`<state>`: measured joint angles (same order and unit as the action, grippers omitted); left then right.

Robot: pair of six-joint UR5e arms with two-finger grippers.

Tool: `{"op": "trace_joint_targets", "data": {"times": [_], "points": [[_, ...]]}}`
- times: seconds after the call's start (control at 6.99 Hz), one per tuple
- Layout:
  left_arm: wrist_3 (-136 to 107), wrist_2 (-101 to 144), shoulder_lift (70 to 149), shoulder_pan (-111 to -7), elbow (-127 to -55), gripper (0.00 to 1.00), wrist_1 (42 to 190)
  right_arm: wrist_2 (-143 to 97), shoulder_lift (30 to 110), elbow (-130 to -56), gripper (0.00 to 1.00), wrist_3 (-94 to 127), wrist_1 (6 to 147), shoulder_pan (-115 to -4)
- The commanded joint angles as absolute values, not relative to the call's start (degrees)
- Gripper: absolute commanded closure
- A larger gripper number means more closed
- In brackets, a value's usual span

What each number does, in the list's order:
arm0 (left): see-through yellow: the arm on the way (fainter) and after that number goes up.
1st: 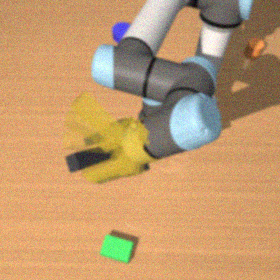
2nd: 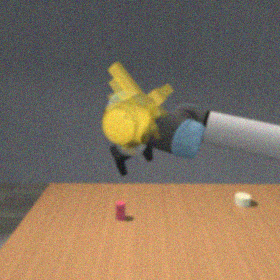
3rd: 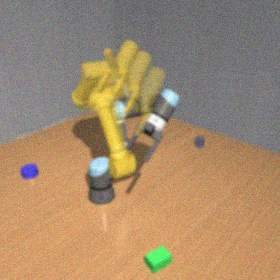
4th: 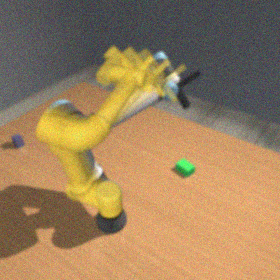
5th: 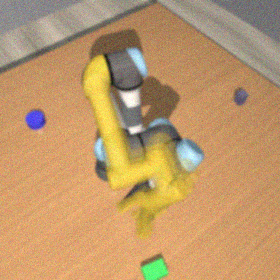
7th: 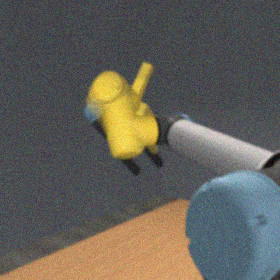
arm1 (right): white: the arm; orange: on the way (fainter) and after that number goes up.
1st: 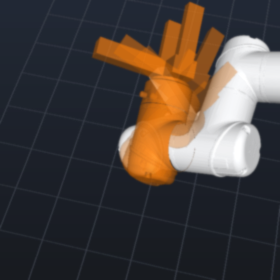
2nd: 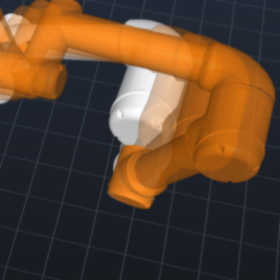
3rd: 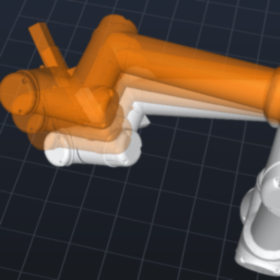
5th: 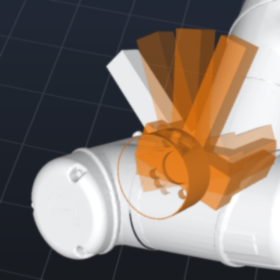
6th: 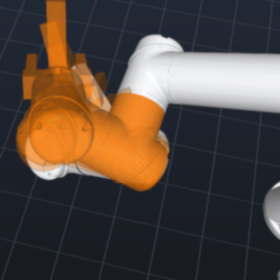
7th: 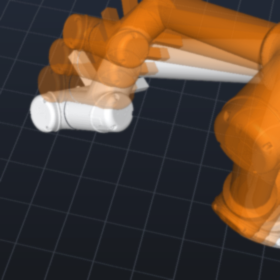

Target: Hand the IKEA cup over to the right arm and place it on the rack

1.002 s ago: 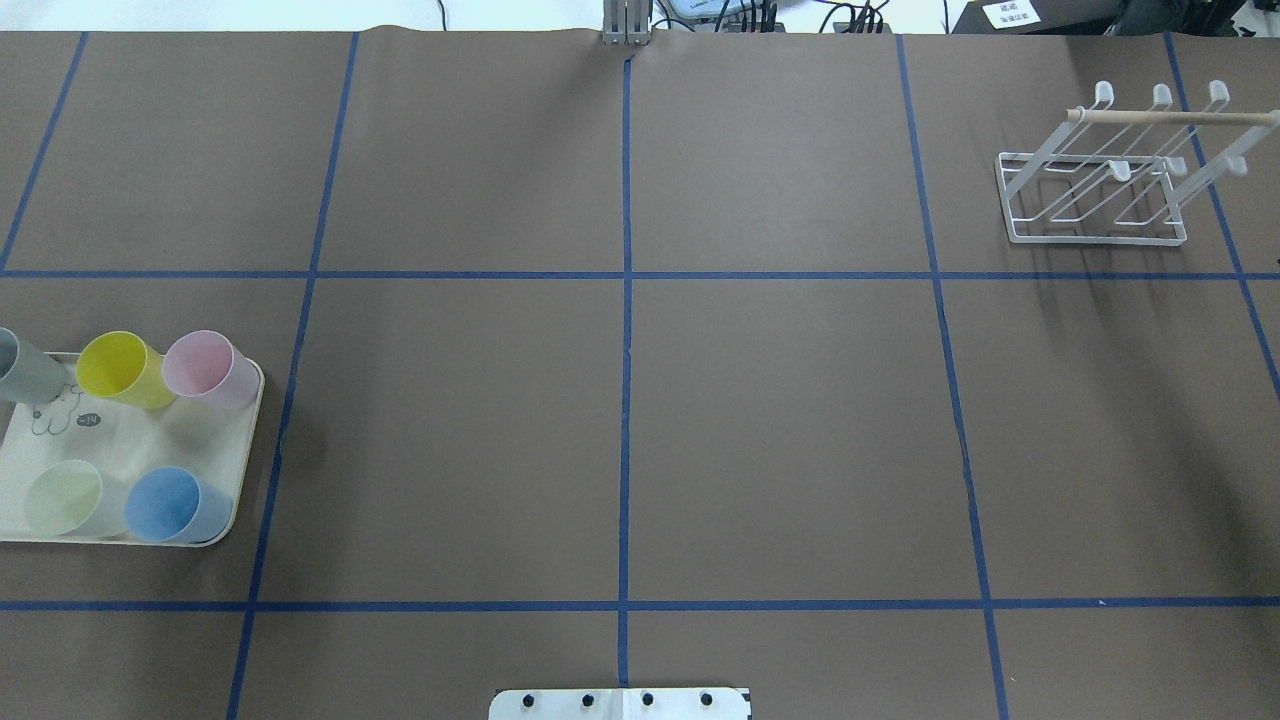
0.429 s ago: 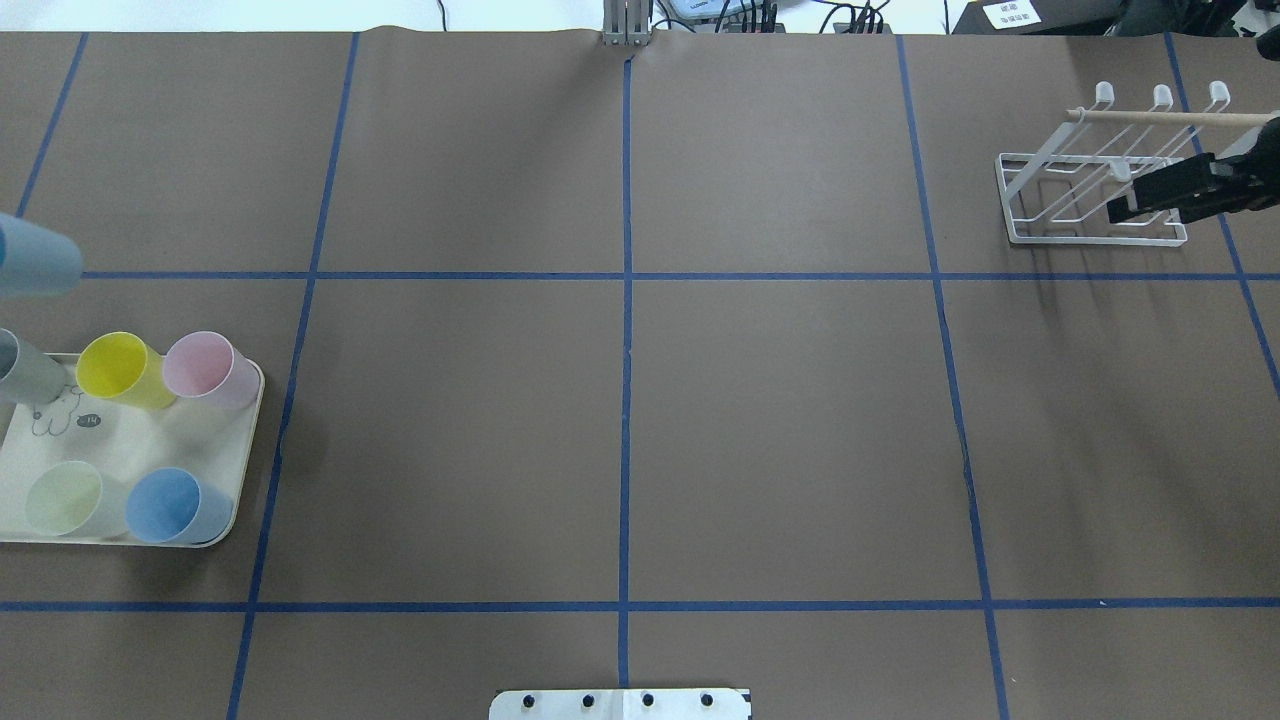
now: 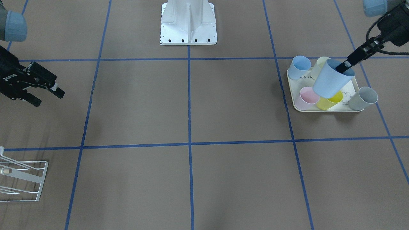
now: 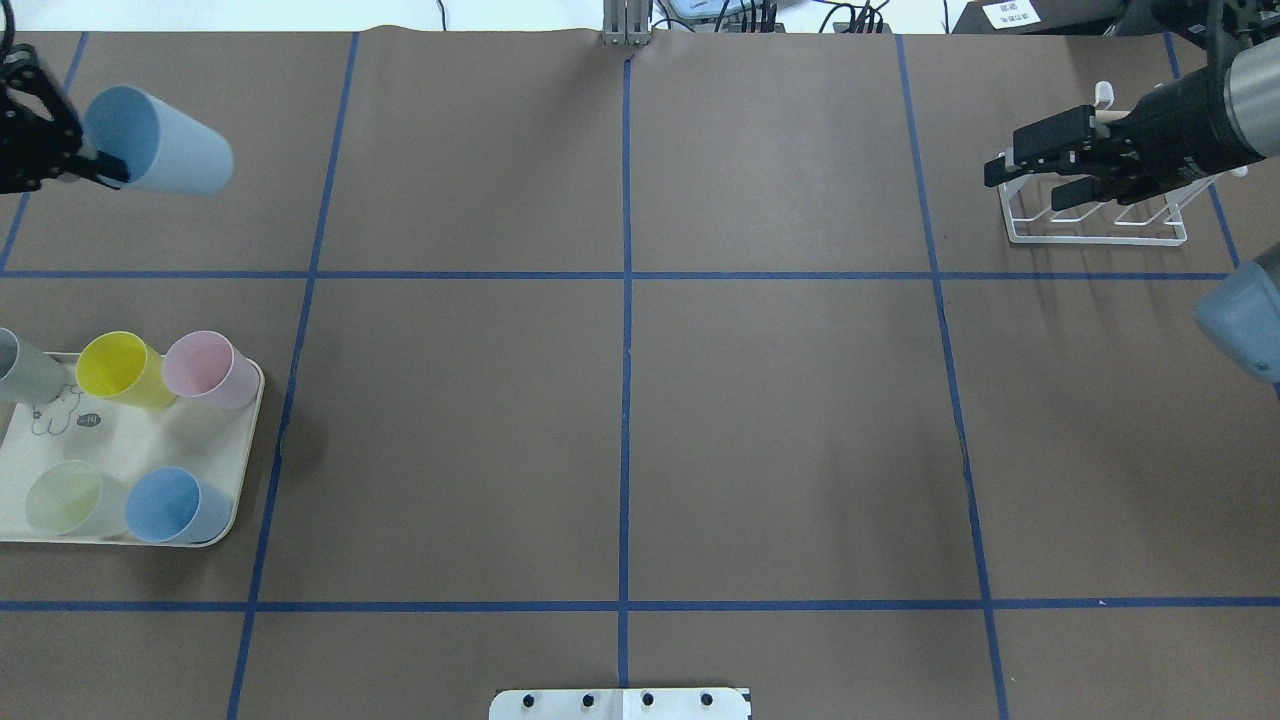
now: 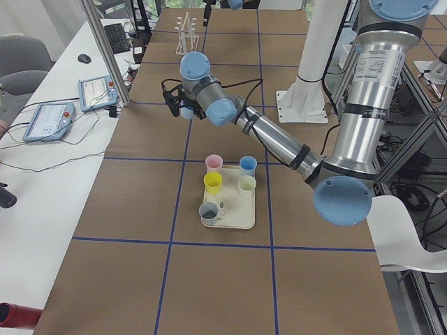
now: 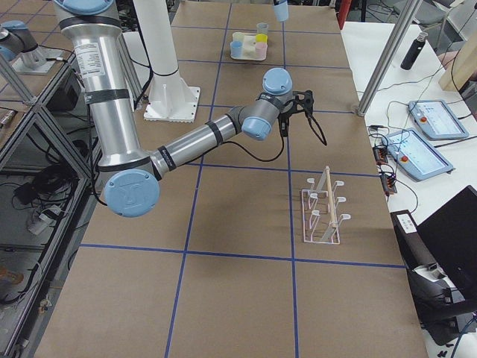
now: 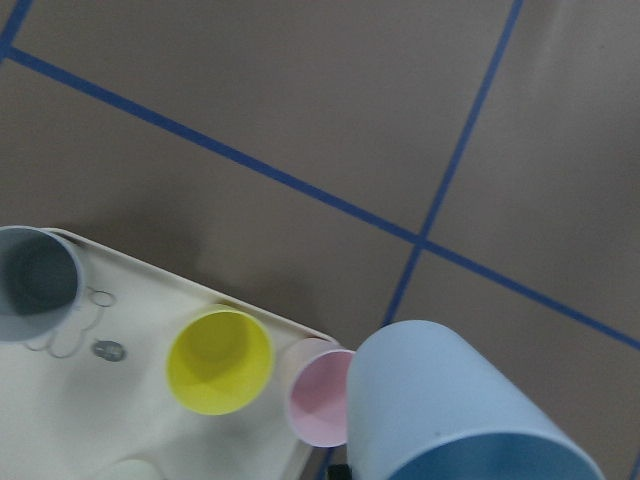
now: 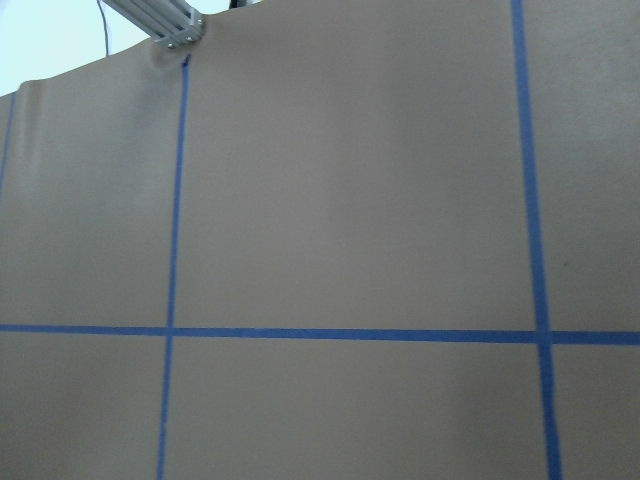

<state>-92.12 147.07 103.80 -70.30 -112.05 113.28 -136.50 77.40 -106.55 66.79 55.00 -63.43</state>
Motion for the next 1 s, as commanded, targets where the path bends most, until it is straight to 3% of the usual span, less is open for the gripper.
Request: {"op": "trace_joint_targets", "data": {"times": [0.0,0.29,0.57,0.86], "points": [[-112.2,137.2,111.5,-60.1,-109.3,1.00,125.8,-136.1,72.4,-106.1,0.00,81.4,46.4,-58.7],[-127.0,119.4,113.6,-49.1,-107.0,1.00,142.8,-134.9,68.1,-106.0,0.00,92.6,43.1,-56.0],[-139.8,112.6,115.8,-43.8,-93.1,1.00,176.3,-134.8,62.3,-106.0,0.00,101.1,42.2,-53.3],[-144.1,100.2,117.6,-38.1,-88.1,1.00,189.8,-129.9,59.3,-105.9,0.01,110.1,37.0,-49.9]]}}
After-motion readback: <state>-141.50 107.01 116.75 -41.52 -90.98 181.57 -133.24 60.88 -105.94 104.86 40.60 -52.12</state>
